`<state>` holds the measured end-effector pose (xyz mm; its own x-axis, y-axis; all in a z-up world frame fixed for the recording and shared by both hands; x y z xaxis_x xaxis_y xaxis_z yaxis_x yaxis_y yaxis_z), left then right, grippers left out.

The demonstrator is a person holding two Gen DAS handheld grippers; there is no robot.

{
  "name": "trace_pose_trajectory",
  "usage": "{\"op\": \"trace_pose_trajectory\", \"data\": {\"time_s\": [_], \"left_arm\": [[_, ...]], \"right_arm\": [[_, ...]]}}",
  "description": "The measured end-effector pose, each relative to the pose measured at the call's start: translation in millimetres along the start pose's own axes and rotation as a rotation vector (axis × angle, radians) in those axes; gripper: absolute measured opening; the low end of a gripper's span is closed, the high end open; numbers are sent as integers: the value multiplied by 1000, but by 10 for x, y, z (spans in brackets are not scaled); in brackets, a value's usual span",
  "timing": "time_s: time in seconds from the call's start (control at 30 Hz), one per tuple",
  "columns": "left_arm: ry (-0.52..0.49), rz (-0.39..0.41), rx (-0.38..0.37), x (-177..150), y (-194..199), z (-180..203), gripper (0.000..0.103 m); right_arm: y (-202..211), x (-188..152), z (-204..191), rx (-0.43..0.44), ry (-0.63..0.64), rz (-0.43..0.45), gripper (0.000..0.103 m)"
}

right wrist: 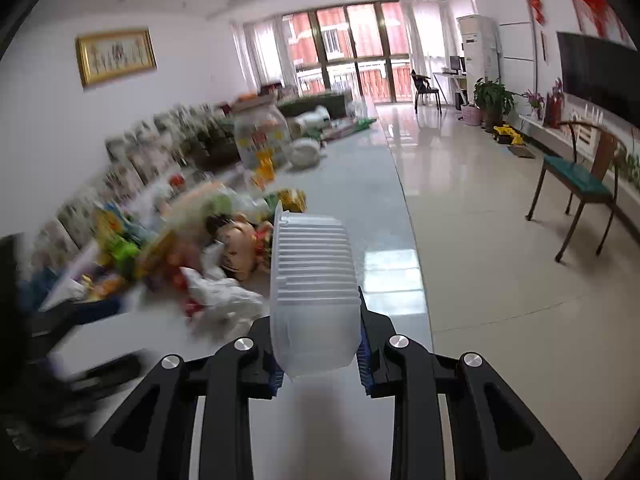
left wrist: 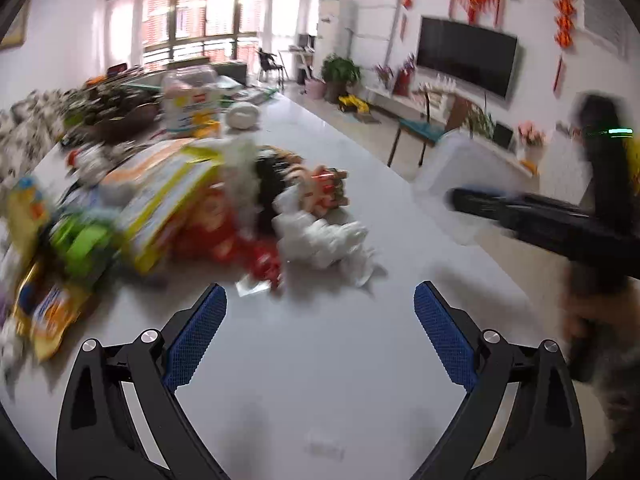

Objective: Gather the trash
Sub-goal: 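Grasp the clear plastic container with the right tool while the left tool grasps white tissue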

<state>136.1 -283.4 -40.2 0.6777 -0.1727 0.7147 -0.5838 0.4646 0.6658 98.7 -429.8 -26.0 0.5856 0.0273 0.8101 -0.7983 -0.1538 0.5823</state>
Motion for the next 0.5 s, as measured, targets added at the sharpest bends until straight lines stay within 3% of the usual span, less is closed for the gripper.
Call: {"op": "trace_pose_trajectory", "data": {"time_s": [0.13, 0.17, 0.2, 0.27, 0.37, 0.5], "left_arm": [[-16, -77, 78, 132, -513, 121, 90], [-18, -84, 96, 160, -606, 127, 83], [-24, -112, 121, 171, -733, 111, 61], [-4, -120, 120, 218, -786, 76, 58], [-31, -70, 98, 224, -535, 62, 56], [-65, 76, 26, 75, 421, 7, 56]], "right_arm": [[425, -142, 133, -15, -44, 50, 28], [498, -176, 161, -18, -49, 55, 28], [580, -229, 188, -25, -50, 57, 28], [675, -328, 200, -31, -57, 52, 28], [719, -423, 127, -13, -64, 46, 28], [752, -491, -288, 90, -32, 50, 28]]}}
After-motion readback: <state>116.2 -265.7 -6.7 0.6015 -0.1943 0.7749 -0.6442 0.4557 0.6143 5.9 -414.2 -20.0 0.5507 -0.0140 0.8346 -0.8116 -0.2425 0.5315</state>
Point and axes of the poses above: each gripper's, at about its wrist camera, not at the fingertips, and y roughly against the way its jaws point, z to its right, x to its top, the point moved 8 cm from there along -y, roughly the way its jaws point, and after that the axes turned 11 degrees about y, right-handed, at the moved point
